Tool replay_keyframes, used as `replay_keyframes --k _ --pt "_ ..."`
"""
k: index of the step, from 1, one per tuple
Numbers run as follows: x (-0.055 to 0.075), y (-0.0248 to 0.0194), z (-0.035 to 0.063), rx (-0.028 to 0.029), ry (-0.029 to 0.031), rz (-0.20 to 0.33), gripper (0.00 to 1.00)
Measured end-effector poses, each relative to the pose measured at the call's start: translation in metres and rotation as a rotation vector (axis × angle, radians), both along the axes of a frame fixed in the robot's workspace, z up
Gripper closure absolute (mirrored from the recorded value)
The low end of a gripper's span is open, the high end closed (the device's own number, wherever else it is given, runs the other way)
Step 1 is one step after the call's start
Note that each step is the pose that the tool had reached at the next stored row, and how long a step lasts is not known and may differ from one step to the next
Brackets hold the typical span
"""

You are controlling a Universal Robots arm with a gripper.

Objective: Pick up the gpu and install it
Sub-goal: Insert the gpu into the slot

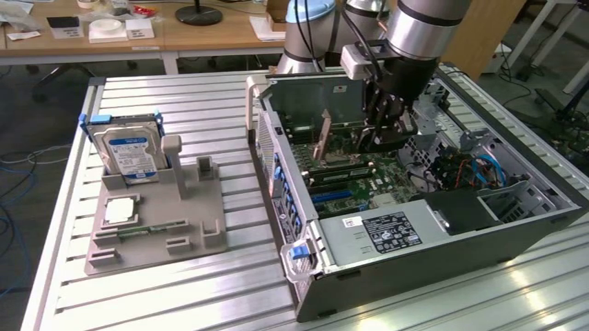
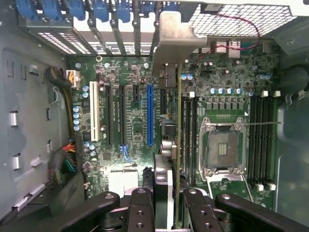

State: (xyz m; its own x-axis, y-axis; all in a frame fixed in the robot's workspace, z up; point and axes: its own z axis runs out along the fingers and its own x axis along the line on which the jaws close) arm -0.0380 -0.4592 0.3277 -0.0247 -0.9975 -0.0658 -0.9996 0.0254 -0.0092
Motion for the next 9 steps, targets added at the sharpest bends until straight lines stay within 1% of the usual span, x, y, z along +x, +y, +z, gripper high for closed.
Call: replay_keyframes --k 5,9 --pt "-0.0004 -0.005 -0.0011 0.0001 0.0 0.0 0.72" --pt "-0.0019 -0.0057 -0.004 0.0 -0.0001 0.0 0.72"
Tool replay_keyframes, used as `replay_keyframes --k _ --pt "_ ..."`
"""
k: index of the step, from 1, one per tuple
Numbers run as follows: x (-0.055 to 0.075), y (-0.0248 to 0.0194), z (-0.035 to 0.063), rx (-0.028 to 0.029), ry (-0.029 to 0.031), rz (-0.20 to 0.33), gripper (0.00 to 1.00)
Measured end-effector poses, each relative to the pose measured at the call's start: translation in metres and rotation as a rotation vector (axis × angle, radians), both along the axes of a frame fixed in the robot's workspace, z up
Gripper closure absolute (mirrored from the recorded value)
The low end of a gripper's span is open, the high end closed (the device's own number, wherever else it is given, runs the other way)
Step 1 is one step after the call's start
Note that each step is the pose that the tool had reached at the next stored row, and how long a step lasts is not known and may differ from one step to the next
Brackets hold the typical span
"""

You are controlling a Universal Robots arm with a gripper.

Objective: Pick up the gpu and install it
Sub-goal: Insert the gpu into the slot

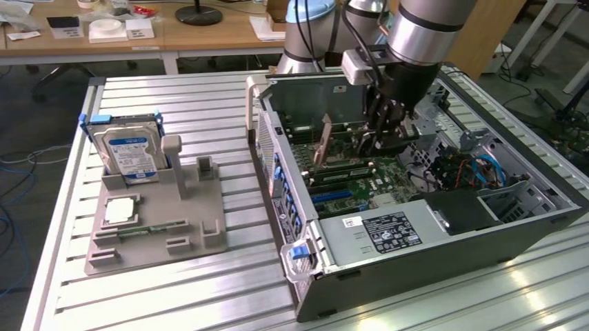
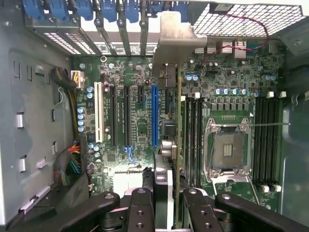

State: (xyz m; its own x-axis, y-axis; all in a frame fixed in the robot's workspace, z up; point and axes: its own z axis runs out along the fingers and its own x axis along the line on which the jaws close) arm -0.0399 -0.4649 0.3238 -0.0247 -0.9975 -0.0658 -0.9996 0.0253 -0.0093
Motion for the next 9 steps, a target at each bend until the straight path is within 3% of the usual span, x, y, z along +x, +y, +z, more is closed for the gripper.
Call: replay_keyframes --k 4,7,9 --pt "-0.0028 -0.0001 -0.0045 0.0026 0.0001 0.0 0.72" --pt "-0.0036 -0.0019 -0.0061 0.0114 0.0001 0.0 0.72" --pt "-0.0052 -0.0023 -0.0071 0.0207 0.0001 0.0 0.72"
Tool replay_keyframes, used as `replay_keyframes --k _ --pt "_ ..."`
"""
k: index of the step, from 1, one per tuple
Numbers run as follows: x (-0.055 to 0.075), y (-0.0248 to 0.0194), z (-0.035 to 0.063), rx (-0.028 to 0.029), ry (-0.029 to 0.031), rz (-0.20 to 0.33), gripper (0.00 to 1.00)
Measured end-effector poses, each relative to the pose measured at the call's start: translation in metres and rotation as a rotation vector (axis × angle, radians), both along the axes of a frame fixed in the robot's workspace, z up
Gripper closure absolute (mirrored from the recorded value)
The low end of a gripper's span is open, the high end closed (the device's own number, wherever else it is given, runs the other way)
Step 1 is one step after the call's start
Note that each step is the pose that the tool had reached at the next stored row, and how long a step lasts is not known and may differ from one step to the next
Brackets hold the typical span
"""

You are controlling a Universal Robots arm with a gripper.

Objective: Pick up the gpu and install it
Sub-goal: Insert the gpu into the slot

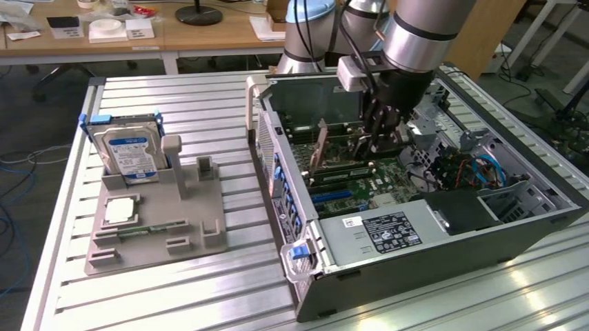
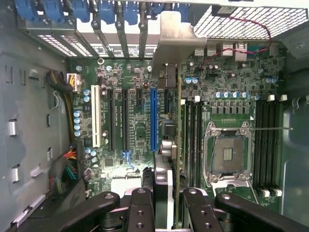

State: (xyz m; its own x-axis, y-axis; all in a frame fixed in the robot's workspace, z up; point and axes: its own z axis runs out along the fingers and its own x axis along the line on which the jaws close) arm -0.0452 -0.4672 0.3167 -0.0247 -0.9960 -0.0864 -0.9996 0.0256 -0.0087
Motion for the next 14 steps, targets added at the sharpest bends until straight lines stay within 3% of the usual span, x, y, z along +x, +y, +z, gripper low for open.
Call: replay_keyframes --k 2,4,14 --pt "-0.001 -0.0008 -0.0009 0.0074 0.0 0.0 0.72" --pt "-0.002 -0.003 -0.0017 0.0091 0.0 0.0 0.72" --pt "-0.007 -0.0039 -0.0152 0.0097 0.0 0.0 0.72"
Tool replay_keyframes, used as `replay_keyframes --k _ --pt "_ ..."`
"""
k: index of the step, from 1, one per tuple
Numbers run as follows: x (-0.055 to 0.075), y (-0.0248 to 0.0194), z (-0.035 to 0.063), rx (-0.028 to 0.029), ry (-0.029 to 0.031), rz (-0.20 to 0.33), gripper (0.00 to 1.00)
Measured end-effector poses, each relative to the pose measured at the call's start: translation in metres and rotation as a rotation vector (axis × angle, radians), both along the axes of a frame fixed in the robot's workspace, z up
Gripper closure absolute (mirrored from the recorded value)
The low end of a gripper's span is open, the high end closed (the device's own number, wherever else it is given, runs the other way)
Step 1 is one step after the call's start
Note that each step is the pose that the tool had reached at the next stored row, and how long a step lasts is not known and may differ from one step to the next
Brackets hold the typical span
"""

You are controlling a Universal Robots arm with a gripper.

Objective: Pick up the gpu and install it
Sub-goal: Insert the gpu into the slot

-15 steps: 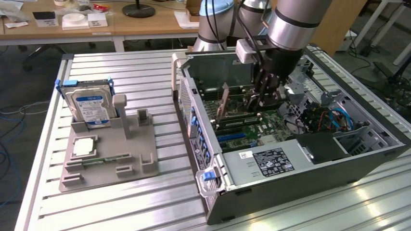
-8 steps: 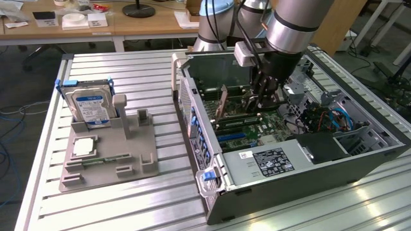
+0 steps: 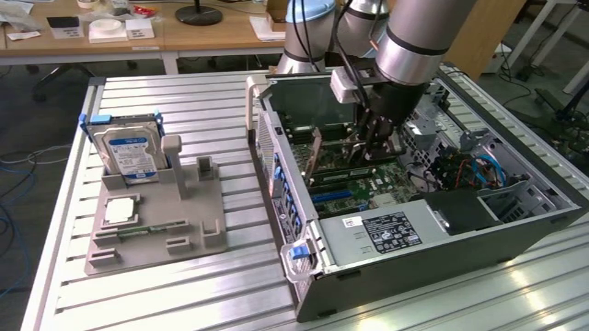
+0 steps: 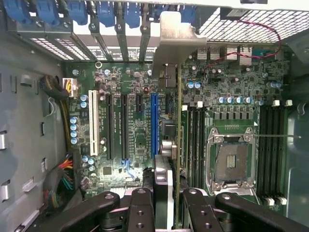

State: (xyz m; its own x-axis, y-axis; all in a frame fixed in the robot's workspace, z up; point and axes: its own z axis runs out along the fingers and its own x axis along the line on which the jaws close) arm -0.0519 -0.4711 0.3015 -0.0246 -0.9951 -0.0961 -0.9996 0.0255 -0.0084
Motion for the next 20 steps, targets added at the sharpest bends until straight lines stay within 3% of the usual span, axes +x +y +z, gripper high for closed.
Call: replay_keyframes --k 13,20 --pt "-0.005 0.0 -0.0235 0.0 0.0 0.0 0.72" --pt "-0.008 0.0 -0.0282 -0.0002 0.0001 0.0 0.72"
